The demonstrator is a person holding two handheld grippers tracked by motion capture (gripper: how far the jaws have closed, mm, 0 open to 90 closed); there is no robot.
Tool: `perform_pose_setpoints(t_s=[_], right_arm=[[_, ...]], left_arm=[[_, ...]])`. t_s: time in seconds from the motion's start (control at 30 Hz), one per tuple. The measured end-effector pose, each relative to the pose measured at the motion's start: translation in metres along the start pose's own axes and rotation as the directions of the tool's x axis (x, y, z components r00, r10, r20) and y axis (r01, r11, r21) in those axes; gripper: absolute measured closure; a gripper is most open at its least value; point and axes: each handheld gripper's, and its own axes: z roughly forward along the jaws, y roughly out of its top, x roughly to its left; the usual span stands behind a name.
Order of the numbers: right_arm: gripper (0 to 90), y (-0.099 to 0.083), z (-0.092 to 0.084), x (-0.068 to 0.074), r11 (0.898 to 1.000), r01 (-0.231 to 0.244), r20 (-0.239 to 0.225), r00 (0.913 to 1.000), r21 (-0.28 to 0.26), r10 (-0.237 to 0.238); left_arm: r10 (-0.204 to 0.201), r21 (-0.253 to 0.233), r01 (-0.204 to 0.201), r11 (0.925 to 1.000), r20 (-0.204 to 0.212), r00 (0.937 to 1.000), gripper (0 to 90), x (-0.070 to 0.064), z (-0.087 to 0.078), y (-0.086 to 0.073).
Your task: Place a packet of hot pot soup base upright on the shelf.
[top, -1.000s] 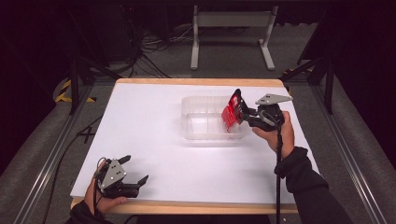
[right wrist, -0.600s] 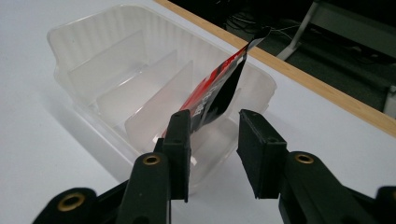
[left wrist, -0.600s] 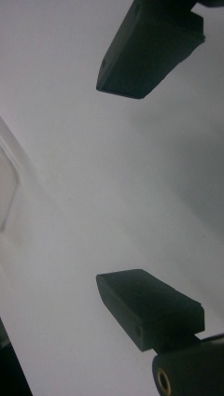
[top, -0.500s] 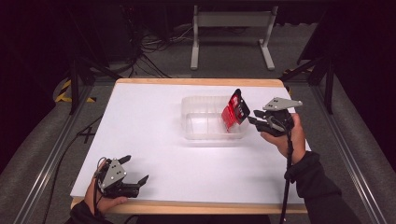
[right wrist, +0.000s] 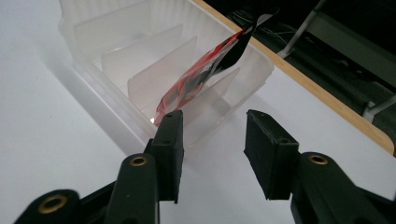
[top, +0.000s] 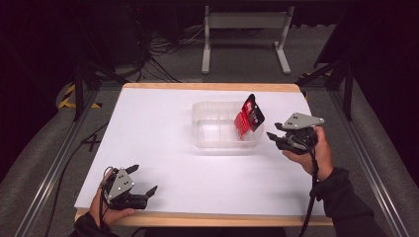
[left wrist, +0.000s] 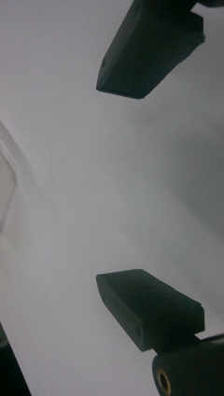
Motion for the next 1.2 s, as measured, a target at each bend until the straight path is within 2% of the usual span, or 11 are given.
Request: perform_pose_setpoints(t_s=[0.23, 0.5, 0.83, 1.13, 1.2], right_arm=[[53.3, -0.01, -0.005, 0.004, 0.999, 0.041, -0.003, 0.9991, 0.003, -0.041], [47.7, -0.028, -0.008, 0.012, 0.994, 0.1, -0.014, 0.995, 0.049, -0.099], [41.1, -0.053, -0.012, 0.013, 0.996, 0.07, -0.01, 0.9975, 0.048, -0.069], [29.0, -0.077, -0.019, 0.014, 0.999, 0.047, -0.032, 0.9984, 0.004, -0.047], [24.7, -0.085, -0.022, 0.015, 0.999, 0.036, -0.013, 0.9993, 0.003, -0.036]], left_arm=[[0.001, 0.002, -0.001, 1.0, 0.0, 1.0, 9.0, 0.0, 0.001, 0.0], [0.0, 0.006, 0.0, 1.0, -0.001, 1.0, 9.0, 0.0, 0.001, 0.0], [-0.005, 0.005, 0.005, 1.0, -0.003, 1.0, 9.0, 0.001, 0.0, 0.0], [-0.012, -0.001, 0.012, 0.9999, -0.009, 0.9999, 8.9, 0.002, -0.001, 0.0], [-0.015, -0.005, 0.015, 0.9999, -0.008, 0.9999, 8.9, 0.002, -0.002, -0.001]])
